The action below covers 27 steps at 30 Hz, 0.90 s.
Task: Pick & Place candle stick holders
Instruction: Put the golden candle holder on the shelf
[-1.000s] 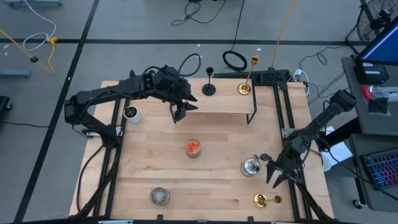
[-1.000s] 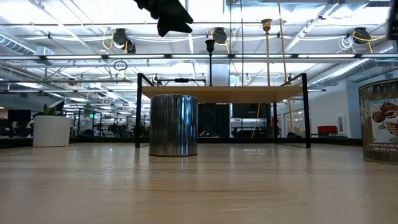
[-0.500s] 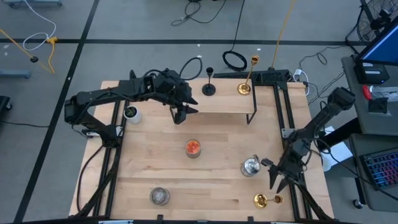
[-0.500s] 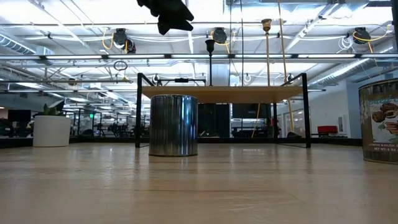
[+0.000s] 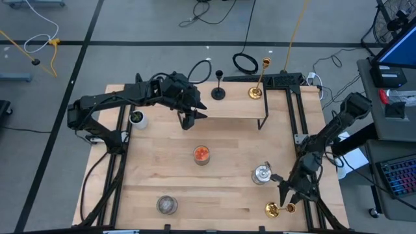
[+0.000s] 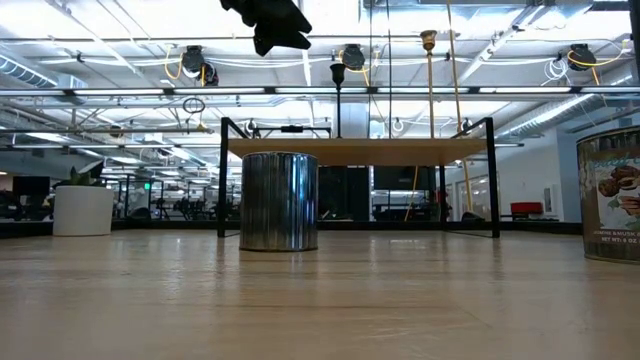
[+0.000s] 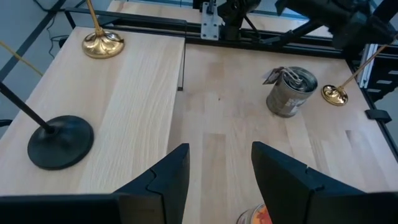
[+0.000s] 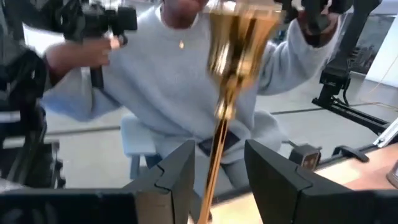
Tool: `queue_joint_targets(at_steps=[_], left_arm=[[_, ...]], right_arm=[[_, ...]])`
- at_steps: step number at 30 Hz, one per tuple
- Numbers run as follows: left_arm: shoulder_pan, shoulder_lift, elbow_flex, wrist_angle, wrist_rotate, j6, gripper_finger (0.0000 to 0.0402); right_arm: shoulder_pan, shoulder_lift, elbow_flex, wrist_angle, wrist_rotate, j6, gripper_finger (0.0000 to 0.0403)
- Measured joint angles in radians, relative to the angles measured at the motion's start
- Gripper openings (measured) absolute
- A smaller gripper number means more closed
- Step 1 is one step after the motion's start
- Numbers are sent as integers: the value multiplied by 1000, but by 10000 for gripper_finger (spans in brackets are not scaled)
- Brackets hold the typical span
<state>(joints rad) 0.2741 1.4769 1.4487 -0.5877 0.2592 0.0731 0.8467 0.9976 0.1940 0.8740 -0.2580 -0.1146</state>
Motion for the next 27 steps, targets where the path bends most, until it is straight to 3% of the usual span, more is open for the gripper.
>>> queue_joint_targets(at_steps=[11, 15, 22, 27], left_arm=[[0, 0, 0, 0, 0, -2, 179], [-2, 0, 0, 0, 0, -29, 179], [-16, 0, 0, -14, 0, -32, 179], [-22, 0, 0, -14, 0, -30, 179]], right_arm=[[0, 104, 40, 81, 105, 77, 128], [0, 107, 40, 92, 101, 77, 102], [1, 107, 40, 91, 99, 75, 18], [0, 107, 40, 110, 104, 97, 25]])
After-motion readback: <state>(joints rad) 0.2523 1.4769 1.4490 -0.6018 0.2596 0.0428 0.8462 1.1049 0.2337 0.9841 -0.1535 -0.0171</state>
